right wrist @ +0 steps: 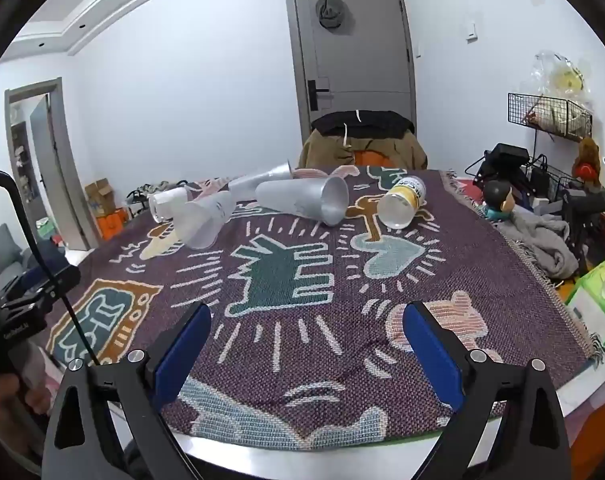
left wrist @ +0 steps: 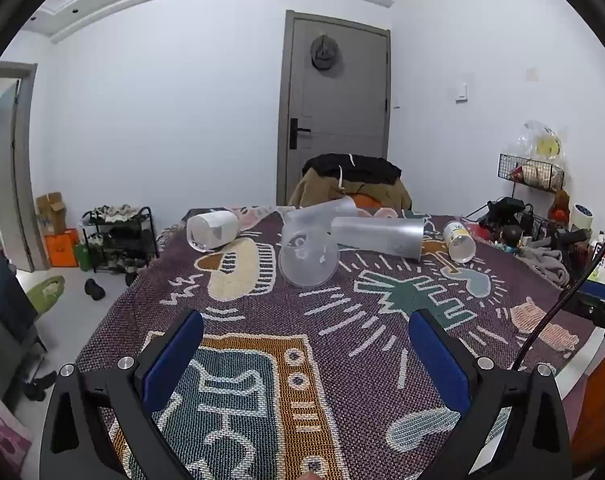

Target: Flip cup upside down

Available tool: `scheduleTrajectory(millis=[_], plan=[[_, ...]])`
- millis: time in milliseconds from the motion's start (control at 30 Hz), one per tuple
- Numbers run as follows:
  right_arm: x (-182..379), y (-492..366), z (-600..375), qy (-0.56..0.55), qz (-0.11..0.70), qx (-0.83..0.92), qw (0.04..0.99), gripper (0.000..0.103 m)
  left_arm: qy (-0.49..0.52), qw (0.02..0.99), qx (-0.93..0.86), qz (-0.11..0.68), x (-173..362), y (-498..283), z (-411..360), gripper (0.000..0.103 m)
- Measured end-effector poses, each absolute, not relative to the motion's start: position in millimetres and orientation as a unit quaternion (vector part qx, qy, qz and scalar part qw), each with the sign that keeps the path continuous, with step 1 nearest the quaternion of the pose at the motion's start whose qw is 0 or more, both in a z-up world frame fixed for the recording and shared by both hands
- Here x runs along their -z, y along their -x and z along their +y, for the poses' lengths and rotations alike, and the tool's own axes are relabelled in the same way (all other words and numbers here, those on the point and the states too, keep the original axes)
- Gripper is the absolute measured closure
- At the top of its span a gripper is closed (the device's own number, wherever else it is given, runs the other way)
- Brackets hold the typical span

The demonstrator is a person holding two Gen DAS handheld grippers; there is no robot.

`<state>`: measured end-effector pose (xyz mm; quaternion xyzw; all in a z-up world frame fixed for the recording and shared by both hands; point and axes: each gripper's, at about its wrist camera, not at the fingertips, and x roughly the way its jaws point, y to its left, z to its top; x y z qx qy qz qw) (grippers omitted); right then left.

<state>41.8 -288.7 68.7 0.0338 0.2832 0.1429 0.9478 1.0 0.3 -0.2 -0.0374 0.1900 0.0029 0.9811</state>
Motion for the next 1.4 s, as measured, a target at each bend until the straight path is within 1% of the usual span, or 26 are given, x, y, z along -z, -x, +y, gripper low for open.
scheduleTrajectory(millis=[233,400,833,933,1400], plan=[[-68,-41,-286,-0.026,0.294,-0.143,0.945,0.006,0.032,0.981,0.001,0.189,2,-5,8,0.000],[-75,-44,-287,-0.022,0.288,-0.142,0.947,0.006,0.026,0.983,0.003,0.180,-2,2,2,0.000],[-69,-39,-289,-0.021,0.279,-0.137,0.950,0.006,0.031,0.984,0.015,0.176,-2,2,0,0.000],[-70,-39,-290,-0.021,0.277,-0.136,0.951,0.006,0.032,0.986,0.012,0.164,-3,3,0,0.000],[-69,-40,-291,-0.025,0.277,-0.134,0.951,0.006,0.030,0.983,0.017,0.178,2,1,-3,0.000]])
